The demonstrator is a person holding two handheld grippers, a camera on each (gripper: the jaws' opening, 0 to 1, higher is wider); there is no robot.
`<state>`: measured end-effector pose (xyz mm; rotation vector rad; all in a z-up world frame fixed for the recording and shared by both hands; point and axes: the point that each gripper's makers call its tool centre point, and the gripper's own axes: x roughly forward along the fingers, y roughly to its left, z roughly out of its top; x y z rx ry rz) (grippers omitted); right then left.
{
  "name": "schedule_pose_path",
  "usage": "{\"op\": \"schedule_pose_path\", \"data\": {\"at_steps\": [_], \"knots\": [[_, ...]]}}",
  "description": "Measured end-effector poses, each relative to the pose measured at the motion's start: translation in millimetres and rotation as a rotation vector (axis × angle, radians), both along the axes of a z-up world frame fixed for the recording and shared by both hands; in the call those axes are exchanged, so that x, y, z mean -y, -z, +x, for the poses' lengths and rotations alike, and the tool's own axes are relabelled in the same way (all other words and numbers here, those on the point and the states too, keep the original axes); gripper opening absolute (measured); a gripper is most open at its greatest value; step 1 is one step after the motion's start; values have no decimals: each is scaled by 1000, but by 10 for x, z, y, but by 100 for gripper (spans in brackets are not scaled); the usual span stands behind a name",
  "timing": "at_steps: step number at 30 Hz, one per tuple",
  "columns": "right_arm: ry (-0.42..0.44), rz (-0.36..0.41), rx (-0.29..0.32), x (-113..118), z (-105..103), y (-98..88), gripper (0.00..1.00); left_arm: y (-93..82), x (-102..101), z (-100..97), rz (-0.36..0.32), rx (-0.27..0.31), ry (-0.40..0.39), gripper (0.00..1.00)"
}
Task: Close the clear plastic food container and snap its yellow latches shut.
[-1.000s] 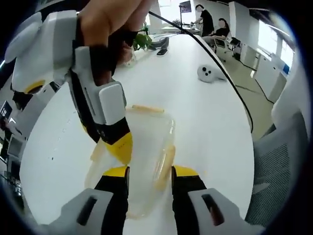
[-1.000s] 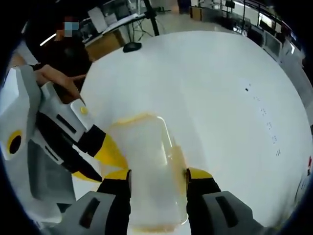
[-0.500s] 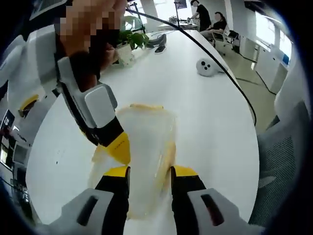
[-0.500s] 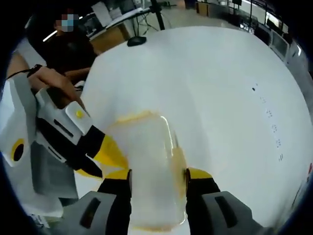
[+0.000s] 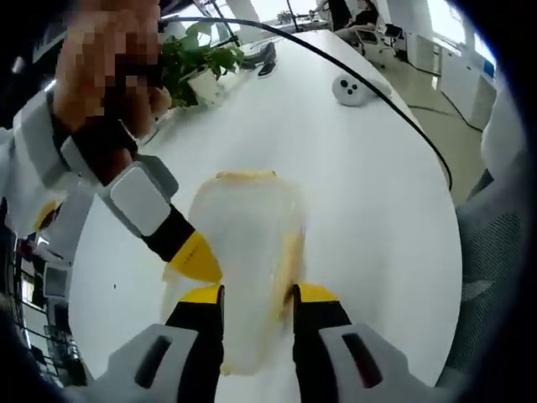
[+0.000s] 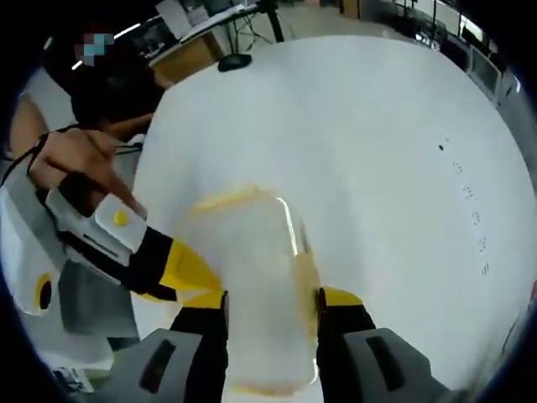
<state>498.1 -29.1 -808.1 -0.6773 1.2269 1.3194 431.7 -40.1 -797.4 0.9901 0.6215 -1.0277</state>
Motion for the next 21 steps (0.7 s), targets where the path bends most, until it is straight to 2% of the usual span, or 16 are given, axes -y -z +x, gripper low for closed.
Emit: {"op": "schedule_pose_path", "data": {"at_steps": [2, 3, 4, 6, 18, 21], "knots": [[-15, -3, 12, -26, -4, 9, 39, 17, -2, 4, 9, 3, -2, 27], [-3, -16, 9, -7, -7, 26, 38, 70, -29, -101, 38, -35, 42, 28], [-2, -6, 6, -15, -11, 18, 38, -8, -70, -3, 38, 21, 19, 28], [-2, -2, 9, -20, -22, 10, 38, -16, -77, 36, 18, 2, -15, 28], [-4, 36, 5, -44, -30, -43, 40, -11, -38, 73, 5, 11, 0, 29], [-9, 17, 5, -66, -40, -52, 40, -14, -24, 61, 3, 11, 1, 30]]}}
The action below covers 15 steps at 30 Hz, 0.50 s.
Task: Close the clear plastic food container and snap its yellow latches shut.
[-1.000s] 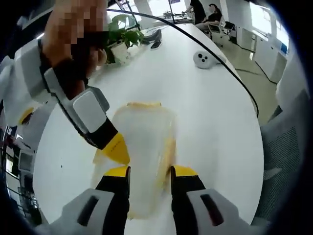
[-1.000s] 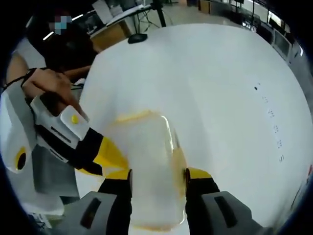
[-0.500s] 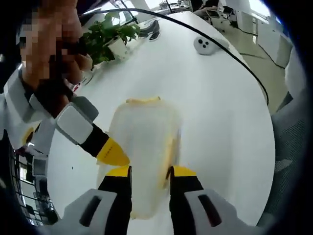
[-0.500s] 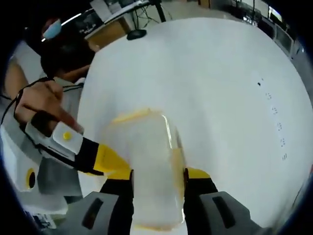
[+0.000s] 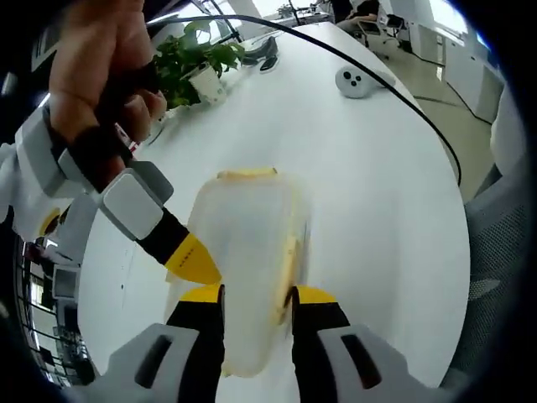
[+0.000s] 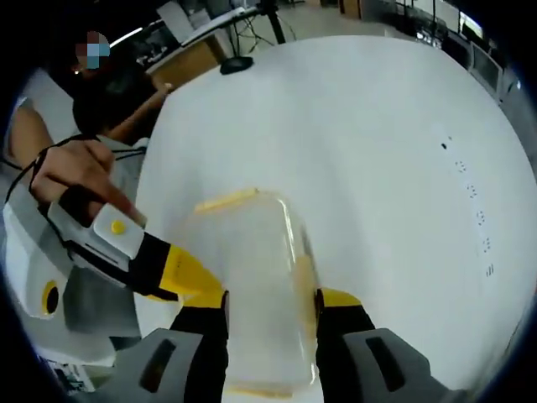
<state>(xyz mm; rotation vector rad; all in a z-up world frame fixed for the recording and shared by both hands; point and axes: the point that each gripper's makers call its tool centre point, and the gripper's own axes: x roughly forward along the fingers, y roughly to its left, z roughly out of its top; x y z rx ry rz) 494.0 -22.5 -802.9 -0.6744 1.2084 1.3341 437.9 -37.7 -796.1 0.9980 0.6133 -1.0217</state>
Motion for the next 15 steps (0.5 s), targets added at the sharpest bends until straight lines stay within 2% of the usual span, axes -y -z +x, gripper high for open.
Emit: {"op": "schedule_pose_path", "data": {"at_steps": [3, 9, 15], "knots": [[10, 0, 8, 24, 0, -17, 40, -5, 11, 14, -38, -2, -28, 31], [33, 35, 41, 39, 3, -49, 41, -12, 38, 12, -23, 18, -19, 31], [72, 63, 104, 63, 19, -91, 41, -18, 44, -6, -19, 33, -4, 32]]}}
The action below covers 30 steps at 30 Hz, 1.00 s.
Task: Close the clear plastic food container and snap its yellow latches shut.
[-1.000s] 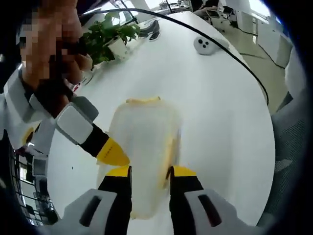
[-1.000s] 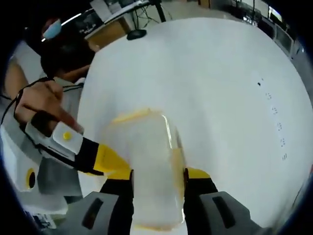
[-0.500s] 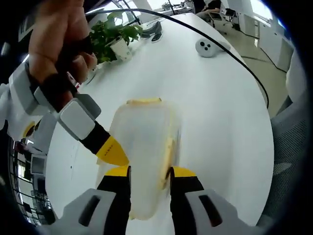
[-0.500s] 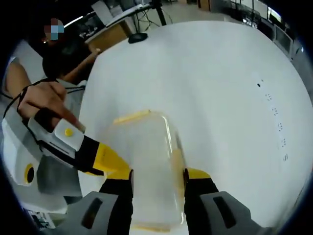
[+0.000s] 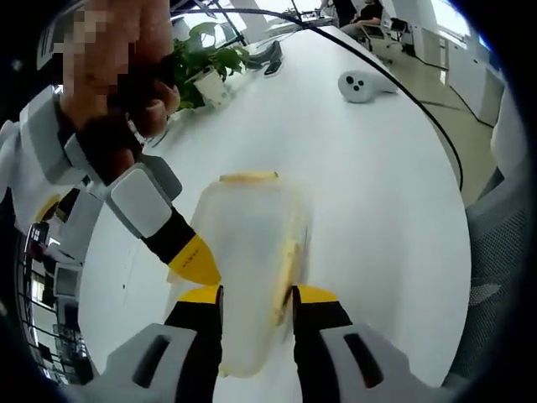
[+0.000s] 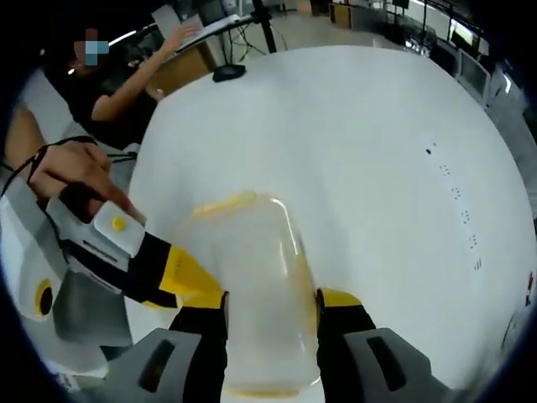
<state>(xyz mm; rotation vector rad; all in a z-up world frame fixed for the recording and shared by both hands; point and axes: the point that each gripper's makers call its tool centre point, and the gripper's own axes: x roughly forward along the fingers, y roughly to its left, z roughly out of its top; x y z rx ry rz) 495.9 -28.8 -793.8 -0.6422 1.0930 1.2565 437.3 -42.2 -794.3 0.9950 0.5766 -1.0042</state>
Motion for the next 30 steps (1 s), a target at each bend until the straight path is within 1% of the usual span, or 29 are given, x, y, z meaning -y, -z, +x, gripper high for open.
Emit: {"op": "schedule_pose_path", "data": {"at_steps": [2, 3, 4, 6, 8, 10, 15, 17, 20, 22, 24, 25, 27, 30], "knots": [[10, 20, 13, 1, -3, -13, 41, -8, 3, -10, 0, 0, 0, 33], [42, 41, 18, -17, 6, -16, 41, -7, 6, -29, 1, 2, 4, 34], [43, 48, 21, -5, 15, -20, 41, -3, 9, -39, 5, 1, 12, 36], [46, 54, 22, 4, 20, -20, 41, 12, 12, -64, 7, 2, 27, 39], [45, 56, 28, -2, 13, -29, 41, 24, 17, -103, -5, -8, 48, 44], [47, 56, 30, -4, 20, -29, 41, 21, 6, -122, 3, 1, 81, 45], [58, 56, 48, 23, 38, -32, 45, 23, 5, -154, 18, -5, 107, 48], [47, 50, 53, 51, 28, -33, 46, 24, 15, -179, 14, -19, 118, 50], [42, 43, 60, 97, 21, -36, 49, 17, 30, -198, 3, -39, 128, 51], [34, 47, 57, 122, -13, -44, 54, 6, 37, -216, 7, -50, 140, 51], [39, 50, 53, 142, -26, -54, 54, -34, 51, -222, -2, -58, 148, 53], [36, 49, 61, 151, -27, -60, 54, -51, 48, -219, -9, -68, 146, 53], [33, 52, 66, 166, -32, -77, 54, -67, 36, -203, -8, -70, 142, 54], [28, 50, 74, 181, -51, -92, 57, -75, 8, -193, -9, -89, 143, 57]]}}
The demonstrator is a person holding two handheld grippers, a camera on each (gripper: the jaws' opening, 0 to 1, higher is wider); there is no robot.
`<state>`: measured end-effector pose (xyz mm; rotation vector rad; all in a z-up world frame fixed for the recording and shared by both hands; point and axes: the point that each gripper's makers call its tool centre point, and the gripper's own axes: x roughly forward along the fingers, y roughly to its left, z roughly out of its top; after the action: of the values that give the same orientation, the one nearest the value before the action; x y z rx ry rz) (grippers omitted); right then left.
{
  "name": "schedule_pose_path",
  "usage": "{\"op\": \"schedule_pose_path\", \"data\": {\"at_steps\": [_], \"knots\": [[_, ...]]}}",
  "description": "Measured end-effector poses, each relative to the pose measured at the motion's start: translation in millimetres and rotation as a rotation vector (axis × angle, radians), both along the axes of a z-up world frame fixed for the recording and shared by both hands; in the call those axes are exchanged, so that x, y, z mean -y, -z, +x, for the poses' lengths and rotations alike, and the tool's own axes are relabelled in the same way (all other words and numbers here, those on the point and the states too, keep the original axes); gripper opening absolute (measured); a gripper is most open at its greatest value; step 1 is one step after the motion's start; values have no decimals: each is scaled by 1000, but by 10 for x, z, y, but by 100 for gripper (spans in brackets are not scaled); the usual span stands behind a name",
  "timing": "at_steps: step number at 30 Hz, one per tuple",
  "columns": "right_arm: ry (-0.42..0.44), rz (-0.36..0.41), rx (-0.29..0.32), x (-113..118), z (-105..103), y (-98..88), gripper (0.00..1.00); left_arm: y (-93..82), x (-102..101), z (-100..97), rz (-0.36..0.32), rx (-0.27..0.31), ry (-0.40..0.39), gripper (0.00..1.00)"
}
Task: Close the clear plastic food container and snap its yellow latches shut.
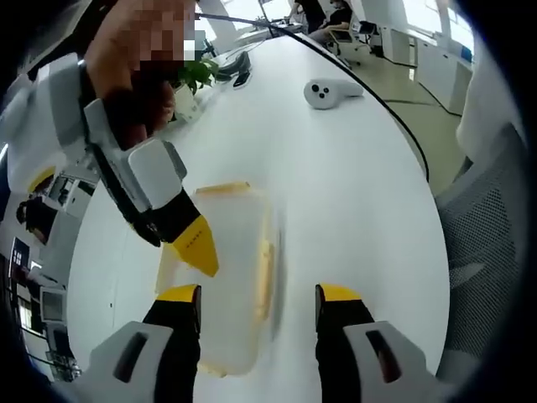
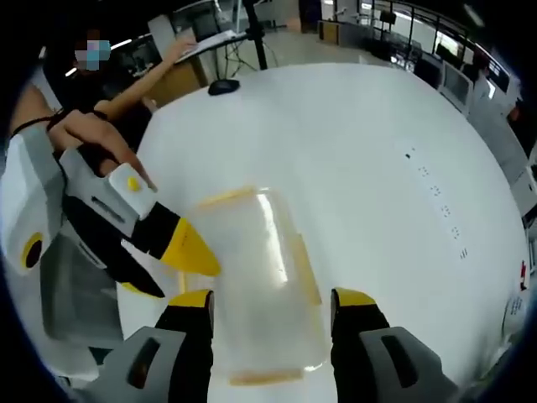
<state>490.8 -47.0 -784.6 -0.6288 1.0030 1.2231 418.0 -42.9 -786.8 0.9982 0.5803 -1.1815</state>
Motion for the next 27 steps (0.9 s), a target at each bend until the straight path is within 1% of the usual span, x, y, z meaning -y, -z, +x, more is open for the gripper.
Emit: {"op": "schedule_pose_path", "data": {"at_steps": [1, 2, 3, 4, 5, 8, 11, 14, 17, 18, 19, 20, 22, 26, 27], "knots": [[-7, -5, 3, 7, -10, 1, 57, -2, -5, -5, -3, -8, 3, 58], [-12, -8, -2, 10, -39, 1, 57, 4, -20, -10, -3, -29, -6, 59], [-19, -8, -7, 10, -66, 0, 58, 1, -36, -1, 3, -29, -7, 59], [-29, -13, -7, 18, -90, 5, 59, 24, -85, 13, 28, -34, -14, 60], [-35, -20, -2, 32, -96, 9, 60, 40, -113, 13, 39, -43, -19, 60], [-46, -29, 1, 57, -141, 3, 61, 30, -138, 23, 27, -59, -18, 61], [-64, -41, 12, 91, -173, 10, 62, 16, -181, 61, 40, -55, -15, 62], [-71, -42, 35, 99, -178, -4, 65, 5, -200, 100, 41, -59, -14, 66], [-70, -48, 43, 119, -200, 2, 67, 2, -218, 149, 47, -56, -15, 70], [-78, -51, 49, 129, -221, 6, 67, 13, -241, 170, 59, -59, -23, 70], [-87, -58, 53, 140, -239, 10, 67, 16, -250, 172, 66, -61, -26, 70], [-105, -74, 60, 163, -267, 25, 67, 32, -269, 165, 81, -76, -32, 70], [-124, -97, 85, 200, -267, 47, 69, 45, -266, 182, 87, -67, -24, 73], [-113, -82, 74, 184, -302, 19, 69, 54, -264, 185, 102, -60, -9, 75], [-124, -85, 90, 186, -295, 18, 69, 50, -258, 191, 102, -59, -7, 76]]}}
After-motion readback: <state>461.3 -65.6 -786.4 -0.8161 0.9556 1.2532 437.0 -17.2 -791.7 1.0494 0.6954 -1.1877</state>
